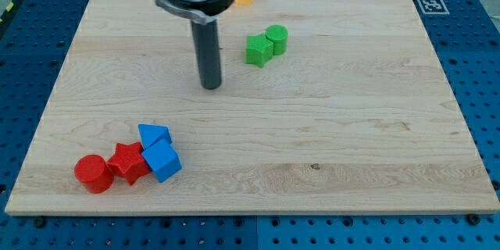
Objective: Separate the red star from the red circle
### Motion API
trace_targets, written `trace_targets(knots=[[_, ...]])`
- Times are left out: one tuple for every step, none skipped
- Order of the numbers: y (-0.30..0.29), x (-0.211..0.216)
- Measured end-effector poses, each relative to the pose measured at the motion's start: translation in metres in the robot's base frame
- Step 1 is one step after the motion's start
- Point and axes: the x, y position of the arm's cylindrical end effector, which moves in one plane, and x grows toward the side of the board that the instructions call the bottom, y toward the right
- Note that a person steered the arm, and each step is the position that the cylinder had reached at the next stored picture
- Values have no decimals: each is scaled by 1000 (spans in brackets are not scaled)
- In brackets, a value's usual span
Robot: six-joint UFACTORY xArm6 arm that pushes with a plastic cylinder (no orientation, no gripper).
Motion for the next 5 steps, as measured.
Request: trace_targets(knots=[[-47,22],[-105,53],[-115,65],[-115,94],[-113,109]])
